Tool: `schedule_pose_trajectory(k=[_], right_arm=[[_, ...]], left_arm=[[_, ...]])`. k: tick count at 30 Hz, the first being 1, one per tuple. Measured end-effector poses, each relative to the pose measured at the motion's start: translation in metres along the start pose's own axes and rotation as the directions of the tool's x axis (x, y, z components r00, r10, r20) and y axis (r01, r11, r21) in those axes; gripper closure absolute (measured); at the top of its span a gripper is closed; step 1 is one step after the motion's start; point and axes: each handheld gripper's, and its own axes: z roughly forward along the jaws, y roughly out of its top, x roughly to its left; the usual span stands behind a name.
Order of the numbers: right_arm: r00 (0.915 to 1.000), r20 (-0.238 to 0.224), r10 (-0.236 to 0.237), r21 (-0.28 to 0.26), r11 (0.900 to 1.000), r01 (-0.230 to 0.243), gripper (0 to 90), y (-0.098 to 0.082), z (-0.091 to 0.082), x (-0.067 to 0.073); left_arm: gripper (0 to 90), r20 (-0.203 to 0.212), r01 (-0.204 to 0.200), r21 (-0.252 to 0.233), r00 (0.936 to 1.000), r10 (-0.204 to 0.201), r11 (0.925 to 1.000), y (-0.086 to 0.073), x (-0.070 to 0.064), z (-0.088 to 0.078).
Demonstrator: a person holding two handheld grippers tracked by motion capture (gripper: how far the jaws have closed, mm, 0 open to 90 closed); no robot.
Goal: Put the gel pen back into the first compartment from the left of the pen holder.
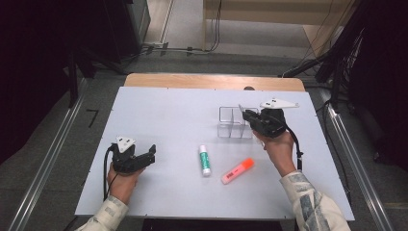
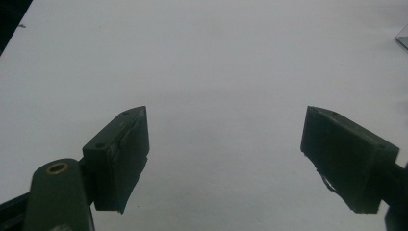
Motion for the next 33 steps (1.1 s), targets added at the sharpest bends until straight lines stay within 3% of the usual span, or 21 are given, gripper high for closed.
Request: schedule_pose_trajectory(k=[33], right_arm=[[0.9997,-0.024,0.002,-0.004,1.000,-0.002,78.3,0.037,0.047,0.017]], left_arm=[[17.3,0.006,-0.001,-0.004,1.0000,0.001,1.0000,0.000,0.001,-0.001]])
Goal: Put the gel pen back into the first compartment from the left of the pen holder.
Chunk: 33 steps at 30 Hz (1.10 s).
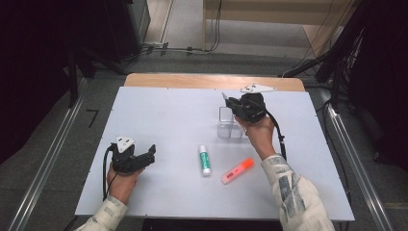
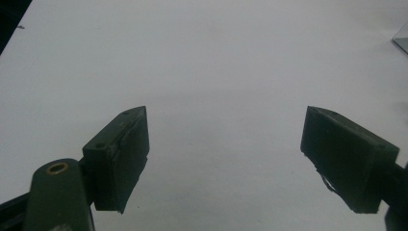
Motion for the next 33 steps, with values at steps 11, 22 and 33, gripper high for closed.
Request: schedule_pose_trajectory(k=[11,22,33], right_arm=[[0.9997,-0.002,0.026,0.012,1.000,-0.026,78.3,0.008,0.013,-0.003],[0.9997,-0.002,0.025,0.015,1.000,-0.025,78.3,0.019,0.021,0.000],[0.9997,0.003,0.024,0.022,0.999,-0.024,78.3,0.026,0.030,0.002]], left_arm=[[17.3,0.003,0.002,0.000,1.0000,-0.002,1.0000,0.000,0.000,0.000],[17.3,0.004,0.003,-0.001,1.0000,-0.003,1.0000,0.000,0.001,0.001],[17.3,0.005,0.003,0.003,1.0000,-0.003,1.0000,0.000,0.001,0.001]])
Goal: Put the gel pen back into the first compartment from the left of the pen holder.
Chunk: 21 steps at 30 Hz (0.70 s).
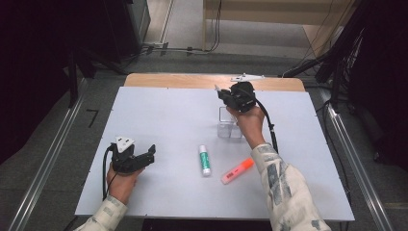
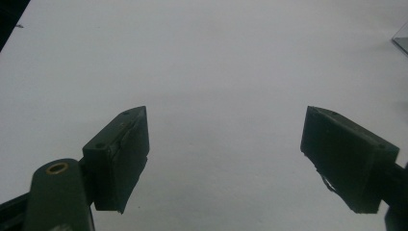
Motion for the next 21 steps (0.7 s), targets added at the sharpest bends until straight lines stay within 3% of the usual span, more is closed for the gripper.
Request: schedule_pose_trajectory(k=[21], right_arm=[[0.9999,-0.001,0.015,0.006,1.000,-0.015,78.3,0.010,0.017,0.001]], left_arm=[[17.3,0.005,-0.002,0.005,1.0000,0.002,1.0000,0.000,0.000,0.001]])
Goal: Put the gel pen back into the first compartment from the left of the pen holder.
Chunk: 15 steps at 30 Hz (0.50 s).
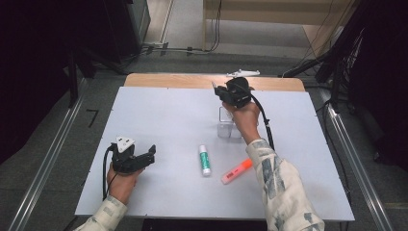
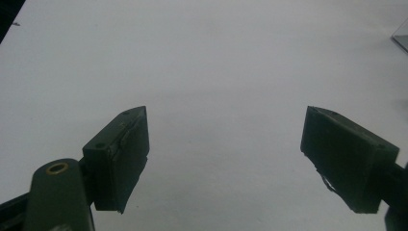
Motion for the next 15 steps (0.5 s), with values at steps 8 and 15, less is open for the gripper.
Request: schedule_pose_trajectory(k=[8,15], right_arm=[[1.0000,-0.006,0.003,-0.011,1.000,-0.003,78.1,-0.0002,0.0049,0.0019],[0.9999,-0.010,0.003,-0.008,1.000,-0.003,78.0,-0.0031,0.0045,0.0024]], left_arm=[[17.3,-0.003,0.000,0.001,1.0000,0.000,1.0000,-0.0001,0.0007,-0.0002],[17.3,-0.002,0.001,-0.001,1.0000,-0.001,1.0000,-0.0001,0.0014,-0.0006]])
